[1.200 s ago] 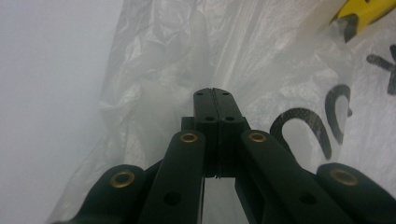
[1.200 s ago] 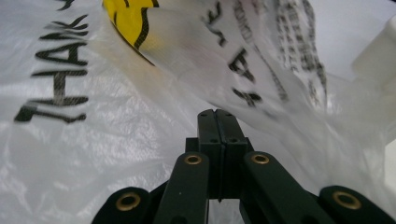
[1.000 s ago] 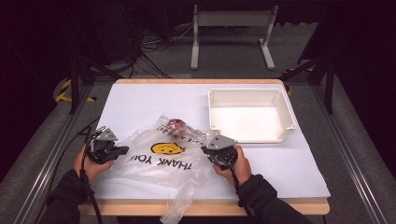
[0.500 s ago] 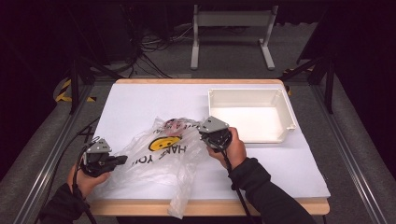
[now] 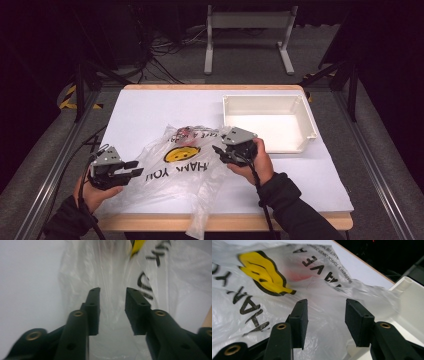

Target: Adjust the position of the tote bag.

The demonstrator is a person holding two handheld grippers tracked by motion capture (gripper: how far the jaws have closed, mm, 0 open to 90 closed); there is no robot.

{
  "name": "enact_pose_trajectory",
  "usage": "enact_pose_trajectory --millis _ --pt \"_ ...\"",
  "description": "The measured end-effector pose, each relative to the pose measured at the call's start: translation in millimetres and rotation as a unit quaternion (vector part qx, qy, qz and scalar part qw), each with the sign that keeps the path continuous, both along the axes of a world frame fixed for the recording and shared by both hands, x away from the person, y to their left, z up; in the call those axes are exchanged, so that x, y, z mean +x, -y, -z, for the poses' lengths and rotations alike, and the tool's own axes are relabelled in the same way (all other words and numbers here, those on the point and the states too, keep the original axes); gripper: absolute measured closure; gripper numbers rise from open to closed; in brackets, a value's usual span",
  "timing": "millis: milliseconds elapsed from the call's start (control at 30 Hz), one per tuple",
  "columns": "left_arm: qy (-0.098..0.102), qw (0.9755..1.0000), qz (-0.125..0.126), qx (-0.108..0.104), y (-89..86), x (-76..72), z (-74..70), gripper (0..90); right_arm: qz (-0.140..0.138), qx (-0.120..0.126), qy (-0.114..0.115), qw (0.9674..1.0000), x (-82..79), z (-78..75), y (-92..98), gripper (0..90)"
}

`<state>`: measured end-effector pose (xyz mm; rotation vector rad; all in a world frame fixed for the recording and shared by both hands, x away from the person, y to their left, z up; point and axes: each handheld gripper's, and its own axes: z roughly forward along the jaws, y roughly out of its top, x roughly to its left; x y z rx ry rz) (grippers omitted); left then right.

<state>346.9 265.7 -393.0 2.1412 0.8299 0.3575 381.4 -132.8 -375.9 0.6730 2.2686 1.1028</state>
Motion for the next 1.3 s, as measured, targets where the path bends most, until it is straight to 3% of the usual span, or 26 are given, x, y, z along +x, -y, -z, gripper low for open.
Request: enact_pose_trajectory --millis 67,133,200,233,300,467,633,733,867,967,1133,1300 --pt "0.012 0.9999 -0.003 -0.011 -0.3 3.8 -6.7 52.3 -0.004 0.013 0.013 0.9998 -14.2 -5.9 8.5 54.5" --pt "0.028 0.9996 -0.007 0.001 3.2 12.1 -11.4 47.1 -0.015 0.045 0.005 0.9988 -33.2 -8.9 18.9 56.4" --pt "0.036 0.9993 -0.011 0.005 9.5 22.5 -12.9 43.5 -0.02 0.044 0.004 0.9988 -40.0 -7.3 20.3 55.9" --pt "0.035 0.9993 -0.011 0.003 13.1 28.4 -12.6 40.4 -0.029 0.046 -0.01 0.9985 -51.3 -1.3 21.3 52.6" --pt "0.032 0.9994 -0.012 0.008 24.6 44.3 -8.9 35.8 -0.035 0.043 -0.022 0.9982 -58.7 5.2 21.5 48.9" --pt "0.013 0.9997 -0.02 0.0 44.9 69.3 1.8 31.9 -0.027 0.048 -0.058 0.9968 -63.0 22.6 22.3 35.1" --pt "-0.005 0.9995 -0.022 0.021 60.1 86.6 10.9 30.4 -0.021 0.048 -0.103 0.9933 -56.3 39.6 17.4 27.5" --pt "-0.017 0.9985 -0.029 0.043 64.9 92.8 15.9 39.2 -0.015 0.028 -0.12 0.9923 -53.7 52.3 9.9 26.1" --pt "-0.029 0.9979 -0.027 0.052 64.9 96.5 21.8 69.4 -0.008 0.018 -0.13 0.9914 -50.5 62.9 3.9 42.4" --pt "-0.033 0.998 -0.024 0.048 61.5 97.6 24.1 89.0 -0.012 -0.001 -0.122 0.9924 -50.1 66.1 0.5 67.2" --pt "-0.034 0.9979 -0.035 0.042 54.8 97.4 24.5 90.0 -0.025 -0.02 -0.125 0.9916 -49.0 70.9 0.1 89.9" --pt "-0.03 0.9978 -0.049 0.033 43.1 96.9 21.3 90.0 -0.02 -0.018 -0.123 0.9921 -45.8 69.5 4.2 90.0"
